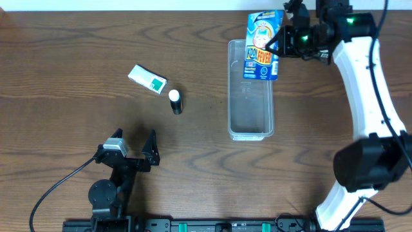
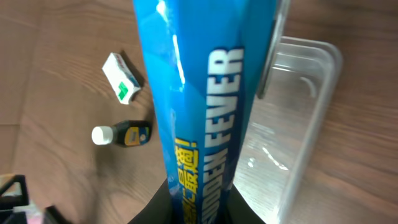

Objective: Pack container
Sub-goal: 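Lift the blue box with the right gripper toward the clear container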

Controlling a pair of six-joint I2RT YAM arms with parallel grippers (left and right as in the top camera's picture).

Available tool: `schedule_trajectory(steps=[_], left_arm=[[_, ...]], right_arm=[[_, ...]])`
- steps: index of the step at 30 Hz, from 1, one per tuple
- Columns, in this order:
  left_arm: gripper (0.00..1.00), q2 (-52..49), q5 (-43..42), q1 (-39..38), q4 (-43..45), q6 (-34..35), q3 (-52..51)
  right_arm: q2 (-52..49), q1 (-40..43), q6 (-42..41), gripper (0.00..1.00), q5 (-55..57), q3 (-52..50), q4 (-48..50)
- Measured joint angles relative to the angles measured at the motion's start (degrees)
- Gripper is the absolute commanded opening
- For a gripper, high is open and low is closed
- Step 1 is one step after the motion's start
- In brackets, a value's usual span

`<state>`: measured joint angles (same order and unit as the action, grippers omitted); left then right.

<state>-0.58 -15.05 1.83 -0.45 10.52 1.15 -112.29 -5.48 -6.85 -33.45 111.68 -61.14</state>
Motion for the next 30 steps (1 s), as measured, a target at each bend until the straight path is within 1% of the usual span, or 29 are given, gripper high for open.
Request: schedule_trajectory(steps=[9,14,22,25,26,27,28,29,30], left_arm=[[0.98,0.0,0.0,0.0,0.0,0.0,0.0],[0.98,0.0,0.0,0.0,0.0,0.0,0.0],[0.98,0.0,0.0,0.0,0.0,0.0,0.0],[0.98,0.0,0.0,0.0,0.0,0.0,0.0],[0.98,0.0,0.0,0.0,0.0,0.0,0.0],[0.98,0.0,0.0,0.0,0.0,0.0,0.0],[0.98,0.0,0.0,0.0,0.0,0.0,0.0],[0.98,0.0,0.0,0.0,0.0,0.0,0.0],[0.98,0.0,0.0,0.0,0.0,0.0,0.0]], right_arm=[[-5.3,0.0,-0.6,0.19,-4.2,0.0,1.0],[-5.7,0.0,-0.6,0.22,-4.4,-0.1,1.3],[-5.7,0.0,-0.6,0.22,-5.2,0.0,1.6],[-5.7,0.0,-0.6,0.24,-5.9,-0.1,1.9],[-5.7,0.0,-0.7,0.28,-6.1,-0.1,2.0],[-5.7,0.0,-0.9,0.35,-6.2,-0.1,2.1],[-5.7,0.0,-0.9,0.45,-6.5,-0.1,2.3],[-5.7,0.0,-1.2,0.67,-6.7,-0.1,2.4],[-5.7,-0.1,-1.4,0.94,-6.8,-0.1,2.5]])
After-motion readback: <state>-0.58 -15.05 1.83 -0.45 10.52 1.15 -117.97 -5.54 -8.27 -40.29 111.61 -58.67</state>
